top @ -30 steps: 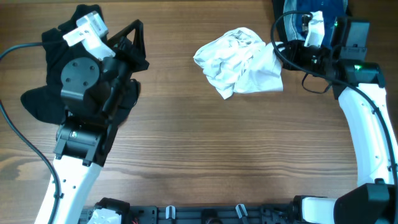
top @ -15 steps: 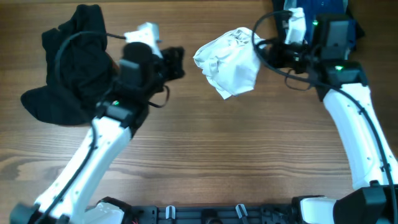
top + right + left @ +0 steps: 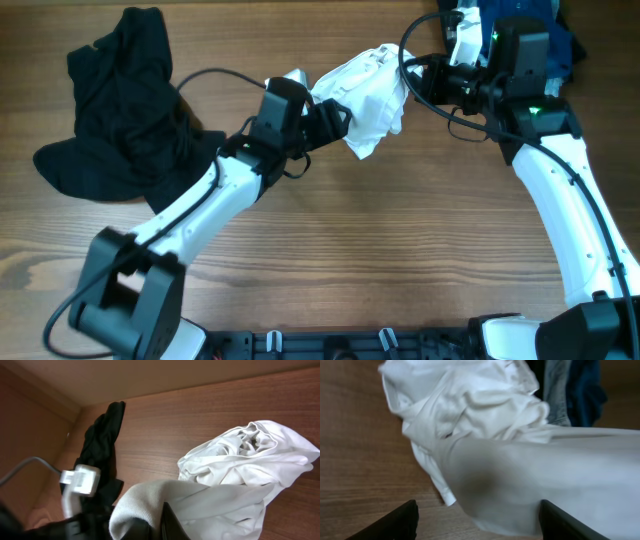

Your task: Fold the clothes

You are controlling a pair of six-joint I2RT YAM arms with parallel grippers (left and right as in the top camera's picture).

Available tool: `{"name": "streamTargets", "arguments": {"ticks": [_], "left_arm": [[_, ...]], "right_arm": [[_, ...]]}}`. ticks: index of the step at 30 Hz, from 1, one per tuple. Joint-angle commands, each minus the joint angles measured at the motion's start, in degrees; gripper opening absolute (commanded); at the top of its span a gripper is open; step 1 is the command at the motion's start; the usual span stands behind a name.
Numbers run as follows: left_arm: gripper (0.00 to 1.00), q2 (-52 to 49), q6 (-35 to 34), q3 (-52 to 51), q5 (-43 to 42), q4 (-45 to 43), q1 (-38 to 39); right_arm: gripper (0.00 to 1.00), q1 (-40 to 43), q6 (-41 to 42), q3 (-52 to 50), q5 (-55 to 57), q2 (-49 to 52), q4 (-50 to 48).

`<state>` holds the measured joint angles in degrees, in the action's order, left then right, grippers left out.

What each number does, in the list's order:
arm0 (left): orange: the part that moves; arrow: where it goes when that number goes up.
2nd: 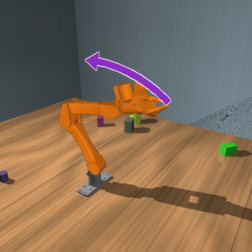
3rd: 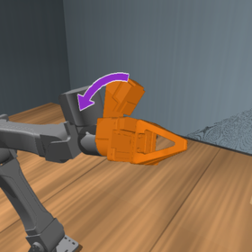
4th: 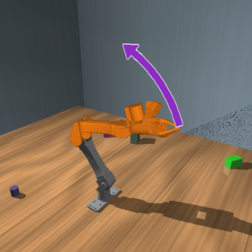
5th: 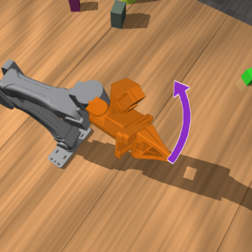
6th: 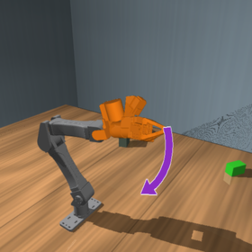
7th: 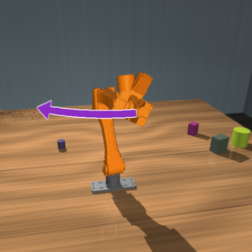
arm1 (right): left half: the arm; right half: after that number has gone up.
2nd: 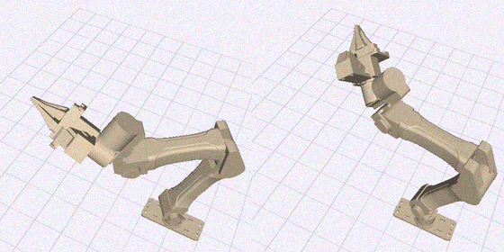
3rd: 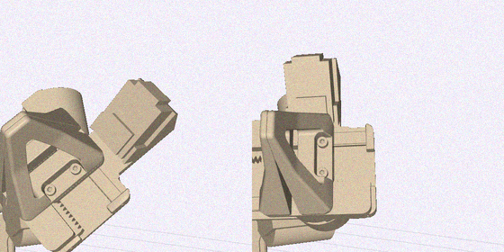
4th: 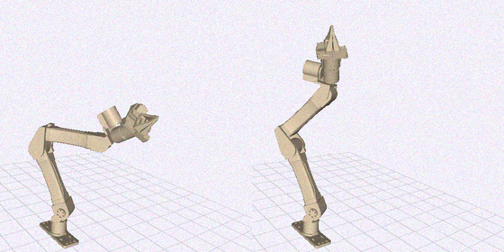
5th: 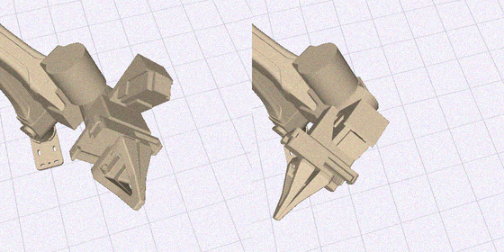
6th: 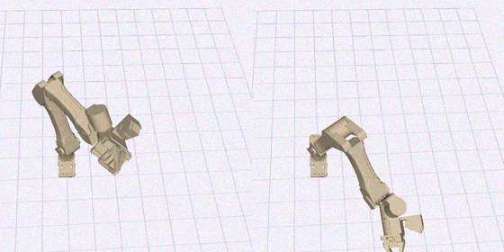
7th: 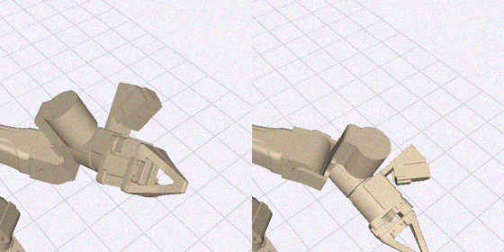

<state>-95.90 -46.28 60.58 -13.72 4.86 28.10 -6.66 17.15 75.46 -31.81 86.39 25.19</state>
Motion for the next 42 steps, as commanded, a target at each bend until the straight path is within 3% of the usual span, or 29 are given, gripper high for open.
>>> {"name": "streamTargets", "arguments": {"ticks": [1,5,17,22,30,42], "left_arm": [[0.81,-3.8,-8.3,-0.3,-2.6,-2.1,-0.2],[0.84,-6.5,-12.3,-0.3,-3.5,-6.7,-0.2],[0.79,-10.3,-22.8,-0.3,-3.2,-21.4,0.3],[0.73,-10.3,-35.1,-0.3,-3.8,-21.9,1.1],[0.70,-10.3,-39.7,-0.3,-3.8,-19.6,5.5],[0.63,-10.3,-49.4,-0.3,8.6,-19.7,12.0]], "right_arm": [[0.04,0.1,0.8,0.3,0.3,-0.5,-0.4],[0.04,0.1,0.7,0.3,0.3,-0.5,-0.3],[0.04,0.1,0.4,0.3,0.3,-0.5,-0.3],[0.04,0.1,0.4,0.3,0.3,-0.5,-0.4],[0.04,0.1,0.4,0.3,0.3,-0.5,-0.5],[0.05,0.1,-0.3,0.3,0.3,-0.5,-0.3]]}}
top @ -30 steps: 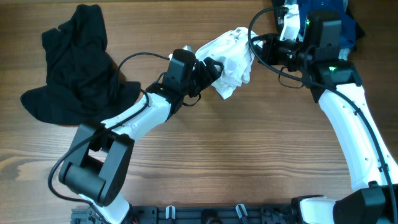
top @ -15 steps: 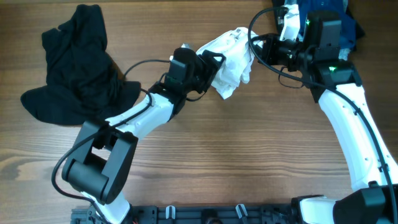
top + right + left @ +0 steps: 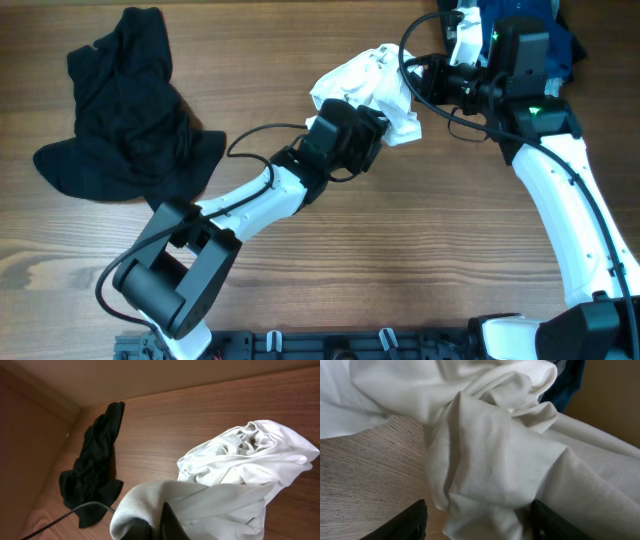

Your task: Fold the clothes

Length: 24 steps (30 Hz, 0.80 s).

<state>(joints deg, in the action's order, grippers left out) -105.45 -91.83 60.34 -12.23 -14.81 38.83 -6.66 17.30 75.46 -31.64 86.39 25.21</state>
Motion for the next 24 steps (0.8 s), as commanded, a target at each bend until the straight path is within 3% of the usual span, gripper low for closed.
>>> {"name": "streamTargets", "arguments": {"ticks": [1,3,6,10,12,15,18,21,24], "left_arm": [[0.60,-0.7,-4.9,0.0,9.5,0.0,1.7],[0.54,-0.7,-8.1,0.0,13.6,0.0,2.2],[0.52,-0.7,-10.7,0.0,16.4,-2.2,2.2],[0.52,-0.7,-10.4,0.0,16.4,-3.9,2.1],[0.52,-0.7,-5.6,0.0,16.3,-3.8,2.1],[0.54,-0.7,8.2,0.0,15.3,-3.2,2.1],[0.62,-0.6,35.6,0.0,9.5,-0.7,1.9],[0.61,0.1,59.4,0.0,2.5,4.0,1.2],[0.61,1.9,71.2,0.0,1.8,9.5,0.7]], "right_arm": [[0.04,0.1,-0.4,0.3,0.1,-0.5,-0.3],[0.04,0.1,-0.4,0.3,0.1,-0.5,-0.3],[0.04,0.1,-0.6,0.3,0.1,-0.5,-0.1],[0.04,0.1,-0.8,0.3,0.2,-0.5,-0.1],[0.04,0.1,-0.8,0.3,0.1,-0.5,-0.1],[0.04,0.1,-0.9,0.3,0.2,-0.5,0.2],[0.04,0.1,-2.3,0.3,0.2,-0.5,1.0],[0.04,0.1,-2.3,0.3,1.3,-0.5,1.7],[0.04,0.1,-2.3,0.3,1.3,-0.5,1.6]]}}
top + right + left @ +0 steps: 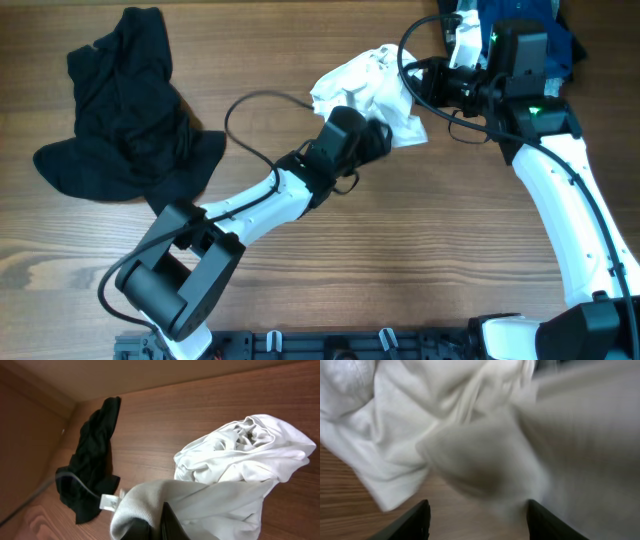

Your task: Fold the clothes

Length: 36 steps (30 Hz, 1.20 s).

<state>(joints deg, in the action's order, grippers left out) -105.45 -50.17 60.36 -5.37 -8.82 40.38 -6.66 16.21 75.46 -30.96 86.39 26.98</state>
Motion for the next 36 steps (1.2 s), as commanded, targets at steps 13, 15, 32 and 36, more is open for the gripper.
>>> {"name": "streamTargets", "arguments": {"ticks": [13,15,32,36], "left_arm": [[0.45,8.4,37.5,0.0,14.1,9.5,3.8],[0.45,8.4,34.7,0.0,14.2,8.3,4.3],[0.55,8.3,19.7,0.0,14.0,3.4,6.3],[0.61,8.0,19.7,0.0,14.2,2.7,7.0]], "right_arm": [[0.04,0.1,-1.2,0.3,0.5,-0.5,-0.7],[0.04,0.1,-1.2,0.3,0.5,-0.5,-0.7],[0.05,0.1,-1.2,0.3,0.5,-0.5,-0.9],[0.04,0.1,-1.2,0.3,0.5,-0.5,-0.9]]}}
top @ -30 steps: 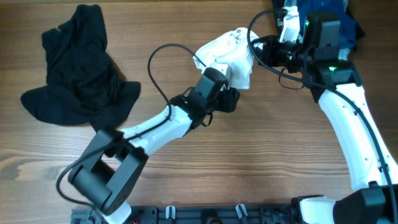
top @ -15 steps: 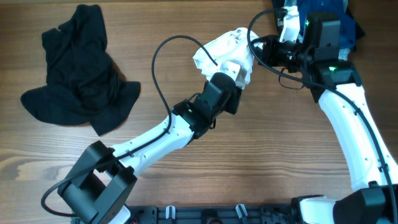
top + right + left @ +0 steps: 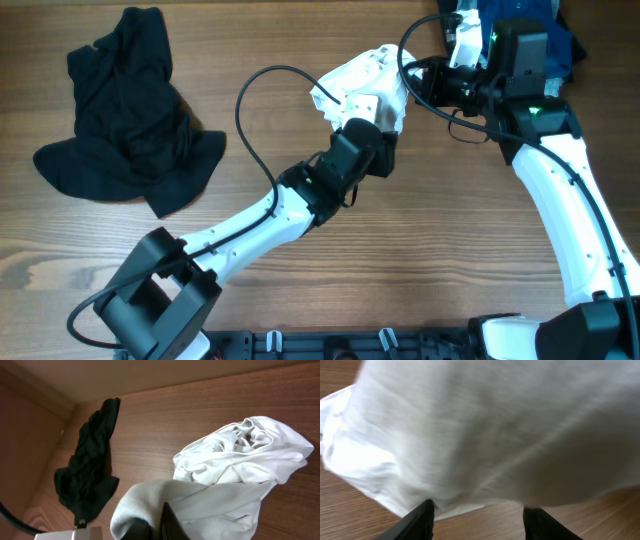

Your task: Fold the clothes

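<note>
A crumpled white garment [image 3: 362,82] lies at the far middle of the table, seen bunched in the right wrist view [image 3: 240,462]. My right gripper [image 3: 161,516] is shut on its thick ribbed edge, at the garment's right side [image 3: 417,82]. My left gripper [image 3: 479,512] is open at the garment's near edge. White cloth [image 3: 485,430] fills its view just ahead of the wide-apart fingers [image 3: 420,521], with bare wood between them. A black garment [image 3: 125,110] lies in a heap at far left.
Blue clothes [image 3: 520,20] are piled at the far right corner behind the right arm. A black cable [image 3: 255,100] loops over the table from the left arm. The wooden table [image 3: 400,260] stretches toward the near edge.
My left gripper has shifted a little right and farther in under the white garment's near edge, still open. The garment's lower right flap has drawn in and the cloth sits bunched higher. Right gripper unchanged.
My left gripper was first open at the white garment's left side, while the right held its ribbed edge. Later the left gripper stood open at the garment's near edge, close against the cloth. Now it is tucked at the near-right edge, and the right has kept its hold throughout.
</note>
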You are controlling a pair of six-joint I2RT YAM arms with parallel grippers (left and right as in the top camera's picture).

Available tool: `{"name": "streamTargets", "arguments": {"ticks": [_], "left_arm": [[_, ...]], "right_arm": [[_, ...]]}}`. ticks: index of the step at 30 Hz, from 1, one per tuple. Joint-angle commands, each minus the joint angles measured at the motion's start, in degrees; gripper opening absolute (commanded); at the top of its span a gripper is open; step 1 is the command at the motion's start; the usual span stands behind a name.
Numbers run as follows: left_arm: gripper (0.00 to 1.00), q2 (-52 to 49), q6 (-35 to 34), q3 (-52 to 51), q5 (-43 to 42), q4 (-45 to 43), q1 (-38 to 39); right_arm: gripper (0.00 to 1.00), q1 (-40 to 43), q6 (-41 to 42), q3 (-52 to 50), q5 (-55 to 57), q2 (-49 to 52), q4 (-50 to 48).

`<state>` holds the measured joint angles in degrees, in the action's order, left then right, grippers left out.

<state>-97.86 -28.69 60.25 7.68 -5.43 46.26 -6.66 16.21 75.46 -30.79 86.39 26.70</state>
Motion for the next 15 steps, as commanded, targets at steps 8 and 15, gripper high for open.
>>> {"name": "streamTargets", "arguments": {"ticks": [8,15], "left_arm": [[0.72,-2.4,-1.8,0.1,3.0,-4.7,1.2],[0.70,-4.7,-1.8,0.1,14.6,-8.2,0.7]], "right_arm": [[0.04,0.1,-1.1,0.3,0.3,-0.5,-0.5],[0.04,0.1,-1.1,0.3,0.3,-0.5,-0.5]]}}
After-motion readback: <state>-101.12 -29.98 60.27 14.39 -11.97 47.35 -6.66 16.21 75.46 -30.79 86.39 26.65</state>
